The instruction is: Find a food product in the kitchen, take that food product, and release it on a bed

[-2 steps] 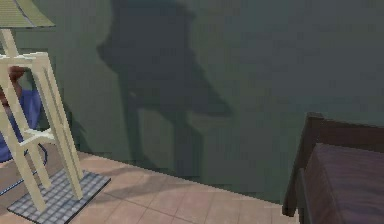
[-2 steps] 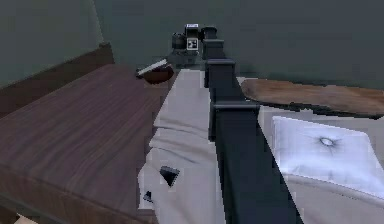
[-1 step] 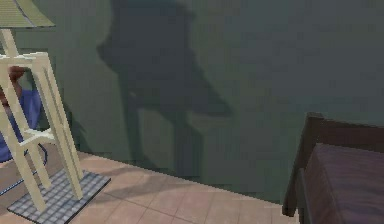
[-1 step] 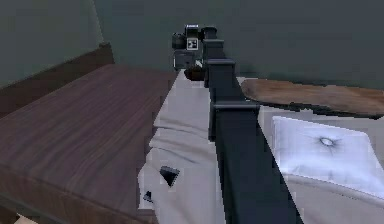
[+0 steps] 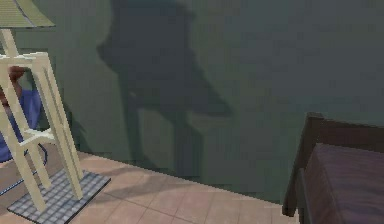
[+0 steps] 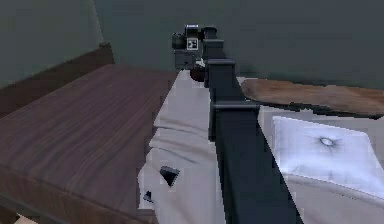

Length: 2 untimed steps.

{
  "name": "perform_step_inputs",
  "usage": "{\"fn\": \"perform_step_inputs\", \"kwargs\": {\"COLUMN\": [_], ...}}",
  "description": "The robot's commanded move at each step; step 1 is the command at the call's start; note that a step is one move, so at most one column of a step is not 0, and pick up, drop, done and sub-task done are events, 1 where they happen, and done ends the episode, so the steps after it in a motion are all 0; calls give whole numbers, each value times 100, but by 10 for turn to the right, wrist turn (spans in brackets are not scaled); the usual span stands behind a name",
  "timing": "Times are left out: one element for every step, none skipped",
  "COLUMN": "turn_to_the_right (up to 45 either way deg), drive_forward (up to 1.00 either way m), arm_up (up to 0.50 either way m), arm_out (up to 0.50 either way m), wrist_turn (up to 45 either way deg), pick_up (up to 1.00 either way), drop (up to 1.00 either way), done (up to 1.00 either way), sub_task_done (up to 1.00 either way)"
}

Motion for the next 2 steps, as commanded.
{"fn": "perform_step_inputs", "kwargs": {"turn_to_the_right": [0,0], "drive_forward": [0,0], "arm_up": [-4,-32], "arm_out": [0,0], "wrist_turn": [0,0], "pick_up": [0,0], "drop": [0,0], "done": [0,0], "sub_task_done": [0,0]}}
